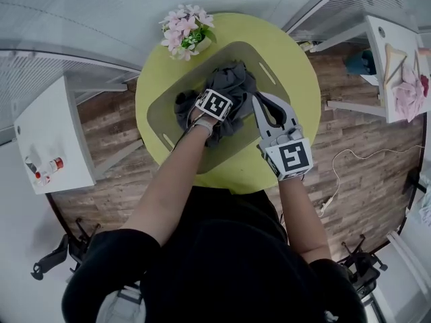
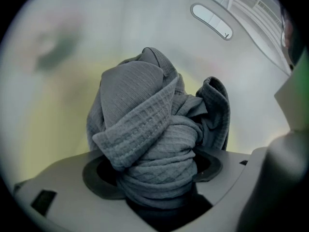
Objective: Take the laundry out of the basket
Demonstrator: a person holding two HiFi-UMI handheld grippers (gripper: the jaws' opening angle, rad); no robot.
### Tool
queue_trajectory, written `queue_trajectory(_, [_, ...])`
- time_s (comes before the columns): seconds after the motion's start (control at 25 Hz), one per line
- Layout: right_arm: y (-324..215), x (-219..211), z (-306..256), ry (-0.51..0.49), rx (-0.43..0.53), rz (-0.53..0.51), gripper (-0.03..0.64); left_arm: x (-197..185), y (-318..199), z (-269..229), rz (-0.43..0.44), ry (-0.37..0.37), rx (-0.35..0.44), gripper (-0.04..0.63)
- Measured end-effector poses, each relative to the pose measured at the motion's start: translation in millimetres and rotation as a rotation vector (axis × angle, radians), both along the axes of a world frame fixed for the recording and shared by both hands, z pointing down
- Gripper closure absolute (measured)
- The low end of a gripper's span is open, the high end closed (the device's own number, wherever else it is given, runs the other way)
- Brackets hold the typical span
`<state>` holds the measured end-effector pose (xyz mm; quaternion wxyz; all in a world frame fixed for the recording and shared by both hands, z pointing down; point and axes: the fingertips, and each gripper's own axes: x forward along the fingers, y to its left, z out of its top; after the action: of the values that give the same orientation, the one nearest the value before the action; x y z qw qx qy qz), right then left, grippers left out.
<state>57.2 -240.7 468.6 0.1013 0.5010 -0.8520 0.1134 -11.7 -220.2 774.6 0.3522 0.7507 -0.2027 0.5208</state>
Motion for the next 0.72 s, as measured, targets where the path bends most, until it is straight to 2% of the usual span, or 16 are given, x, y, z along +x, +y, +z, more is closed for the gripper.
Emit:
queue_trajectory(0.24, [10.5,5.4,-11.8,-0.004,0.025,0.031,0.594,-3.7,-0.7,-24.2,0.001,0.011,0.039,0.235])
queue_trajectory(0.44, [23.9,5.0,-20.6,0.003,0.045,0.056,0.594,1.2,-8.2,-60.5,0.001,0.059,0.084,0.235])
queue_trajectory(0.72, [43.0,7.3,-33.1,-0.006,0.071,0.121,0.594,5.2,-5.5,-115.7,0.1,0.087,0.162,0.235])
